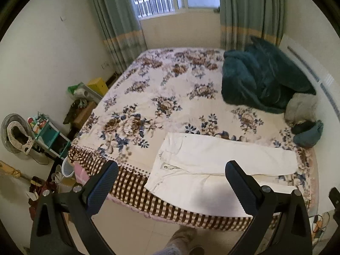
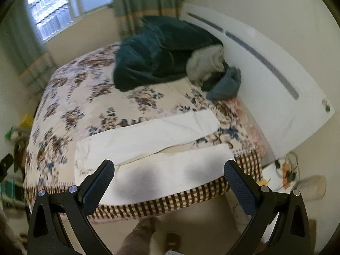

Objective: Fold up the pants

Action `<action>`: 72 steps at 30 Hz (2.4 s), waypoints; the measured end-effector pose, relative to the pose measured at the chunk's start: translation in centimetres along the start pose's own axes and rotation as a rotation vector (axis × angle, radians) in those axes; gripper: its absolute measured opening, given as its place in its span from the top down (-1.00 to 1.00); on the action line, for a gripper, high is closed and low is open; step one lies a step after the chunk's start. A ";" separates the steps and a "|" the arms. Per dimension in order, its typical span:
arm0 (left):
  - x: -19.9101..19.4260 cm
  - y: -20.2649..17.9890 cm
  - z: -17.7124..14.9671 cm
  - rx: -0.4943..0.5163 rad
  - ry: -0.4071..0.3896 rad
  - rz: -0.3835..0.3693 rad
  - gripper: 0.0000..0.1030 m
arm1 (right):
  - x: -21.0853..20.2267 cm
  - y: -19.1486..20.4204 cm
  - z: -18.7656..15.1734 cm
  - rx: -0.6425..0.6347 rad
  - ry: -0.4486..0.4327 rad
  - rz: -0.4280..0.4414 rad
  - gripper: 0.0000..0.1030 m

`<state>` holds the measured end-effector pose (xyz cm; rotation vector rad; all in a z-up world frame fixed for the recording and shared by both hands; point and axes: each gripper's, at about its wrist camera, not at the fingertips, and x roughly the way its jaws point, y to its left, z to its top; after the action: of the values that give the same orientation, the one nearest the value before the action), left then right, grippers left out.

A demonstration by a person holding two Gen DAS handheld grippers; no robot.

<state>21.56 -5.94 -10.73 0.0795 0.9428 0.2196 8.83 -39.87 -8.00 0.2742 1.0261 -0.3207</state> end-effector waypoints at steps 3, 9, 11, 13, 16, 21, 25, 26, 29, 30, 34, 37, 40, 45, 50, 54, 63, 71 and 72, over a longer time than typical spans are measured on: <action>5.9 -1.7 2.3 0.011 0.073 -0.014 -1.00 | 6.2 0.0 2.7 0.073 0.066 -0.005 -1.00; 17.2 -5.1 6.4 0.036 0.195 -0.031 -1.00 | 20.4 1.8 8.3 0.177 0.216 -0.054 -1.00; 21.2 -5.9 7.5 0.034 0.243 -0.032 -1.00 | 25.2 2.7 9.9 0.211 0.245 -0.074 -1.00; 24.7 -6.3 8.3 0.029 0.275 -0.016 -1.00 | 30.1 3.5 11.2 0.239 0.278 -0.096 -1.00; 31.8 -7.0 8.9 -0.003 0.359 0.023 -1.00 | 37.0 4.3 12.7 0.270 0.313 -0.133 -1.00; 42.7 -6.6 8.1 -0.124 0.554 0.036 -0.99 | 48.6 2.9 14.3 0.357 0.400 -0.165 -1.00; 51.4 -5.4 5.9 -0.316 0.725 0.031 -0.99 | 58.7 0.7 15.0 0.450 0.495 -0.183 -1.00; 53.1 -5.4 5.7 -0.348 0.751 0.035 -0.99 | 61.0 0.3 15.2 0.464 0.515 -0.192 -1.00; 57.5 -5.2 4.7 -0.431 0.817 0.069 -0.99 | 67.3 -1.5 15.5 0.520 0.572 -0.215 -1.00; 58.6 -5.0 4.3 -0.457 0.833 0.079 -0.99 | 69.4 -2.1 15.6 0.542 0.594 -0.224 -1.00; 61.7 -4.8 2.8 -0.533 0.902 0.123 -0.99 | 73.7 -4.0 15.6 0.599 0.630 -0.255 -1.00; 62.5 -4.9 1.7 -0.534 0.931 0.172 -0.99 | 75.8 -4.5 15.8 0.599 0.638 -0.292 -1.00; 62.5 -5.2 0.7 -0.498 0.929 0.190 -0.99 | 77.8 -4.3 15.8 0.552 0.665 -0.331 -1.00; 60.4 -5.1 -0.8 -0.520 0.838 0.131 -0.55 | 78.6 -4.4 14.8 0.579 0.694 -0.279 -0.65; 55.0 -3.5 -1.2 -0.583 0.740 0.026 0.74 | 77.0 -4.1 14.3 0.587 0.661 -0.225 0.76; 51.2 -2.0 -1.9 -0.628 0.683 -0.089 0.82 | 73.3 -2.8 14.5 0.553 0.582 -0.190 0.87; 43.2 4.5 -1.7 -0.710 0.498 -0.301 0.84 | 61.5 -4.3 12.9 0.487 0.433 -0.092 0.93; 35.0 7.1 -10.8 -0.719 0.462 -0.320 0.84 | 50.4 -13.0 3.5 0.443 0.384 -0.046 0.92; 34.6 7.4 -13.0 -0.726 0.481 -0.293 0.84 | 49.5 -13.5 1.5 0.432 0.389 -0.055 0.92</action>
<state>29.53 8.56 -44.56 -0.8067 1.2840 0.3035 28.54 -59.36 -51.14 0.7194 1.3433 -0.5541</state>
